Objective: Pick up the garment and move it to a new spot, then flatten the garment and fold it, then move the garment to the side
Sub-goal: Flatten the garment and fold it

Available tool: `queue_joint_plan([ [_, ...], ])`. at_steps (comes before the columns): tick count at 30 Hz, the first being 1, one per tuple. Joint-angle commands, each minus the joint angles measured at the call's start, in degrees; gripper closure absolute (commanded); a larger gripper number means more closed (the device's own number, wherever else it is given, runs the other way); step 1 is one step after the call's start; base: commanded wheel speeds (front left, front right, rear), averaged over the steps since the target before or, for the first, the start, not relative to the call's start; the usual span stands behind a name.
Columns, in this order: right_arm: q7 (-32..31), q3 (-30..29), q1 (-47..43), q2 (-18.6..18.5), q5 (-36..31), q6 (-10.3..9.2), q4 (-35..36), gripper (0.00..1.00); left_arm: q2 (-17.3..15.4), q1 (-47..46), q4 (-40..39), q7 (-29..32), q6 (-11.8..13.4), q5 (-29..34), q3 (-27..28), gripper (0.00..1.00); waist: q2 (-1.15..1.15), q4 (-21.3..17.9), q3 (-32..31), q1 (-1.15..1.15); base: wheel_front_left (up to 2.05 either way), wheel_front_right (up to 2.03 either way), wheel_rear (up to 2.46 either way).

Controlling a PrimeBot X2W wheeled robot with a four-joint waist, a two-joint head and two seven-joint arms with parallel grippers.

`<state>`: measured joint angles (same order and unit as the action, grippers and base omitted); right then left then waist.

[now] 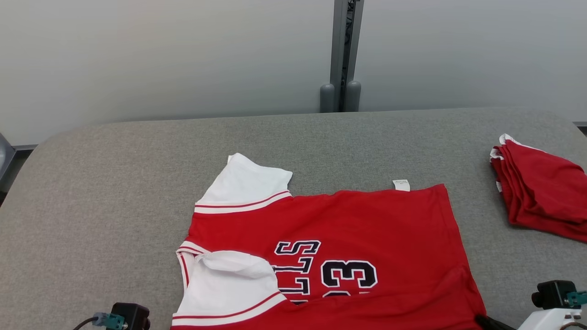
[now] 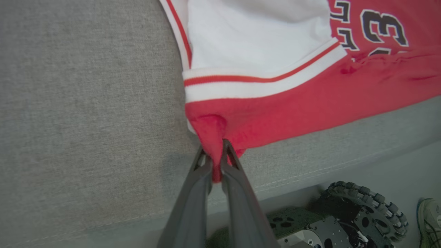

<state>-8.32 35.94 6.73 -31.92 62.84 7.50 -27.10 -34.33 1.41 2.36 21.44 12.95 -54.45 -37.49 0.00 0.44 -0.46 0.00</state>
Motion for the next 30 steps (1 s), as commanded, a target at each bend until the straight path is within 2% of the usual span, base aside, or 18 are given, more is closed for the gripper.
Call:
queue_joint_plan([
  [1,-0.3,-0.7,-0.7,-0.7,-0.3,-0.01,0.1,1.00,-0.6,0.7,-0.4,0.2,0.4,-0.3,0.3,1.00,0.00,-0.1,0.0,0.00,0.00,0.00,0.00],
  [5,-1.4,-2.6,-2.4,-0.4,-1.2,-0.01,1.3,1.00,-1.5,1.5,-1.7,0.2,1.7,-0.3,0.9,1.00,0.00,-0.2,0.1,0.00,0.00,0.00,0.00],
  [6,-1.9,-3.1,-2.9,-0.2,-1.3,-0.01,1.5,1.00,-1.6,1.7,-1.9,0.3,2.0,-0.2,0.9,0.96,0.00,-0.2,0.1,0.00,0.00,0.00,0.00],
  [7,-2.4,-3.6,-3.2,0.0,-1.5,-0.01,1.7,1.00,-1.5,1.9,-2.0,0.4,2.0,-0.3,0.8,0.69,0.00,-0.2,0.1,0.00,0.00,0.00,0.00],
  [8,-2.8,-4.0,-3.6,0.1,-1.6,-0.01,2.0,1.00,-1.4,2.0,-2.0,0.7,2.1,-0.7,0.7,0.10,0.00,-0.3,0.1,0.00,0.00,0.00,0.00],
  [9,-3.2,-4.6,-4.1,0.2,-1.7,-0.01,2.2,0.59,-1.2,2.1,-2.0,0.9,2.2,-1.1,0.6,0.00,0.00,-0.3,0.1,0.00,0.00,0.00,0.00],
  [10,-3.8,-5.2,-4.6,0.4,-1.9,-0.01,2.1,0.00,-1.2,2.3,-2.0,1.4,2.2,-1.3,0.4,0.00,0.00,-0.2,0.1,0.00,0.00,0.00,0.00],
  [14,-5.7,-7.6,-5.8,0.8,-2.7,0.01,3.2,0.00,-2.0,2.5,-2.3,2.7,2.7,-1.2,0.0,0.00,0.00,-0.2,-0.1,0.00,0.00,0.00,0.00],
  [18,-5.7,-10.6,-6.9,0.7,-4.2,0.00,6.0,0.00,-2.5,1.2,-3.1,1.1,3.2,0.4,0.6,0.00,0.00,-0.3,-0.3,0.00,0.00,0.00,0.00],
  [25,-3.4,-17.8,-6.8,2.2,-9.3,0.00,9.3,0.00,-2.3,-2.3,-3.7,-5.0,3.9,4.2,2.8,0.00,0.00,-0.5,0.0,0.00,0.00,0.00,0.00],
  [30,-3.5,-22.2,-2.3,5.2,-15.2,0.00,9.0,0.00,-1.5,-8.6,-2.6,-8.3,1.0,6.9,3.3,0.00,0.00,-0.8,2.1,0.00,0.00,0.00,0.00],
])
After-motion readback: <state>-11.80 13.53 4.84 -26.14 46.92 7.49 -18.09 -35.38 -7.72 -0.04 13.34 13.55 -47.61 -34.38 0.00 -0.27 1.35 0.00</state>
